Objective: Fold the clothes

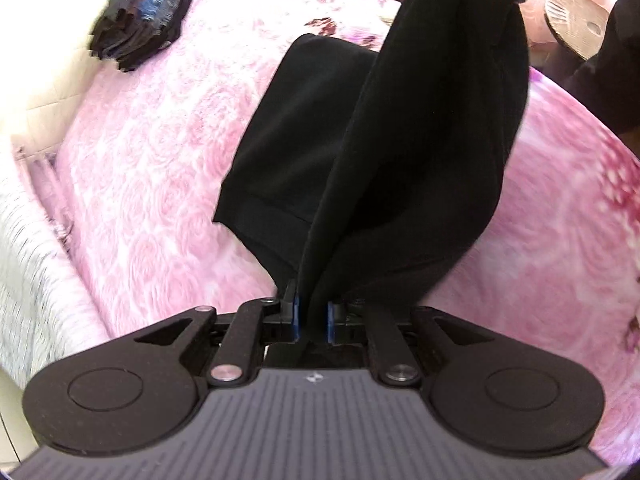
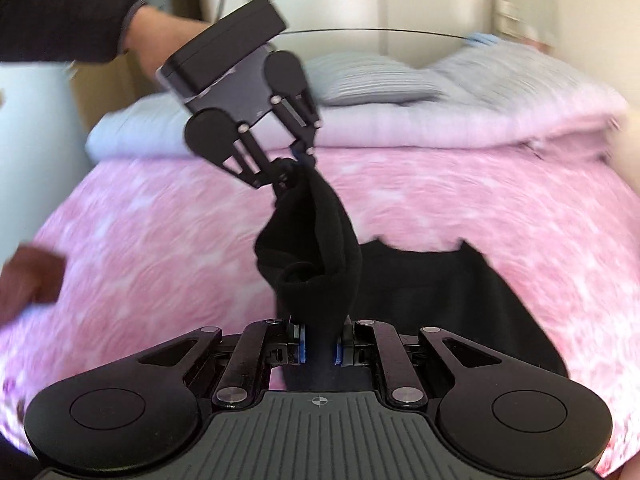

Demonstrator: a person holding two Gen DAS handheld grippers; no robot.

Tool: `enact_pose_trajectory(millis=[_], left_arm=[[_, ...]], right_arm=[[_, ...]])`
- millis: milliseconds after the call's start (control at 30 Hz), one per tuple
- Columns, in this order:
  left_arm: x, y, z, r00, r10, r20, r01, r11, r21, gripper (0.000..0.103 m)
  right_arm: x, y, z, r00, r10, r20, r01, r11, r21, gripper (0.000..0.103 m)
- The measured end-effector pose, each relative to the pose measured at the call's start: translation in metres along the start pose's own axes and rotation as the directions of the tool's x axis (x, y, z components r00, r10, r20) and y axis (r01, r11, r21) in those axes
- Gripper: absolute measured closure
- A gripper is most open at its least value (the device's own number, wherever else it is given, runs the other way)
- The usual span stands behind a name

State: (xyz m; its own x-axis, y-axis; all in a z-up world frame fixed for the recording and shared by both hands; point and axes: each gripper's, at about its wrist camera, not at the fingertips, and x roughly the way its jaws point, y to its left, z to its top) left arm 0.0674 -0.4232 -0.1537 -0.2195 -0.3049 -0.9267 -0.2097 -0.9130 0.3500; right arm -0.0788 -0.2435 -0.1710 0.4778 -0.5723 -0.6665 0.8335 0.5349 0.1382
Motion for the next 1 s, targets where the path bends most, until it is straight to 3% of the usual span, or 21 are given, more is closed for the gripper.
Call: enact_pose_trajectory(millis=[133, 233, 433, 533, 633, 700, 833, 1000], left_arm=[[0.052, 0.055, 0.036, 0.994, -0.103, -0.019, 0.103, 0.995, -0.001, 0.093], [0.098, 0.087, 0.059, 0.983, -0.183, -0.033, 0.182, 0.983, -0.024, 0.093], [0.182, 0.121, 0.090, 0.954, -0.299, -0.034, 0.296, 0.952, -0.073, 0.090], [0.211, 0.130, 0.092, 0.946, -0.323, -0.019, 0.317, 0.937, -0.143, 0.086], [0.214, 0.138, 0.084, 0.948, -0.317, 0.023, 0.313, 0.918, -0.246, 0.080], [0.200, 0.147, 0.066, 0.954, -0.292, 0.065, 0.297, 0.895, -0.332, 0.076], [0.169, 0.162, 0.024, 0.966, -0.234, 0.107, 0.256, 0.838, -0.482, 0.070], [0.168, 0.170, -0.022, 0.956, -0.251, 0.153, 0.287, 0.682, -0.673, 0.070]], right_arm=[[0.007, -0.078, -0.005, 0.999, 0.037, -0.002, -0.036, 0.984, 0.174, 0.092], [0.019, -0.137, -0.016, 0.997, 0.071, -0.005, -0.065, 0.942, 0.329, 0.092], [0.025, -0.246, -0.045, 0.996, 0.092, -0.010, -0.068, 0.805, 0.589, 0.092], [0.037, -0.279, -0.064, 0.996, 0.086, -0.020, -0.050, 0.739, 0.672, 0.091], [0.046, -0.298, -0.082, 0.996, 0.090, -0.011, -0.051, 0.660, 0.749, 0.090], [0.047, -0.304, -0.090, 0.996, 0.094, 0.002, -0.059, 0.610, 0.790, 0.085], [0.037, -0.302, -0.088, 0.998, 0.070, 0.004, -0.044, 0.582, 0.812, 0.068], [0.021, -0.294, -0.082, 1.000, 0.025, 0.013, -0.024, 0.542, 0.840, 0.063]])
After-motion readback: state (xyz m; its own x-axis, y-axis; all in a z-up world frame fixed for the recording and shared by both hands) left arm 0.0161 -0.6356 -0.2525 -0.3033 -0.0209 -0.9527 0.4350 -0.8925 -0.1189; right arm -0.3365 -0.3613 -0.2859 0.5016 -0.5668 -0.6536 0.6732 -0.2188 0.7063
